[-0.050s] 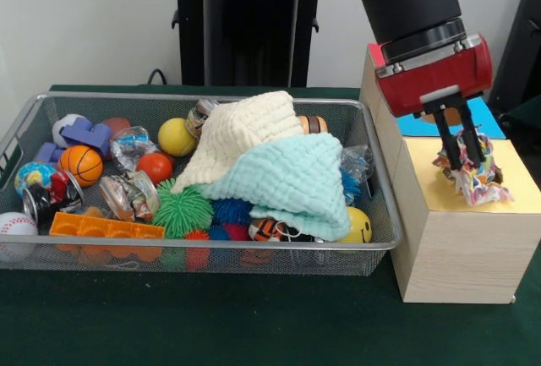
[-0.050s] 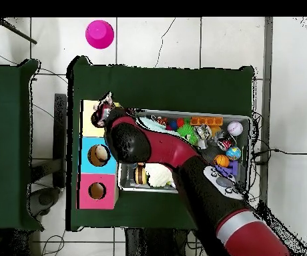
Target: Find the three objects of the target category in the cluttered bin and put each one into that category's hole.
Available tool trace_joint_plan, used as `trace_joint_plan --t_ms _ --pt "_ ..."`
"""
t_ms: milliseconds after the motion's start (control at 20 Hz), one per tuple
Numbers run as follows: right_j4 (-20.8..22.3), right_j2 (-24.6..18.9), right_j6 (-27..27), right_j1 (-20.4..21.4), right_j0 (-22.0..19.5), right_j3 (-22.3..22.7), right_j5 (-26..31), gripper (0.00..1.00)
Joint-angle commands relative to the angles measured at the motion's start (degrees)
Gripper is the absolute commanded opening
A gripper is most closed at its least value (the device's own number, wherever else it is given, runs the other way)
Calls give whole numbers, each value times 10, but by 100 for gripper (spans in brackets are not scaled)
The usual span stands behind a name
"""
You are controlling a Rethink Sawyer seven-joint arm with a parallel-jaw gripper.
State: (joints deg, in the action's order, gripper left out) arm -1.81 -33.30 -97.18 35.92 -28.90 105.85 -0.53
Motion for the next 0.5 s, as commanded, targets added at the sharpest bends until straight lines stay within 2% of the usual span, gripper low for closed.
trace_joint_plan --t_ms 50,300,500 --pt "14 24 -89 -14 17 26 6 0" --pt "-11 41 -116 0 34 35 7 0" --pt "-15 50 -126 -1 43 40 -5 0"
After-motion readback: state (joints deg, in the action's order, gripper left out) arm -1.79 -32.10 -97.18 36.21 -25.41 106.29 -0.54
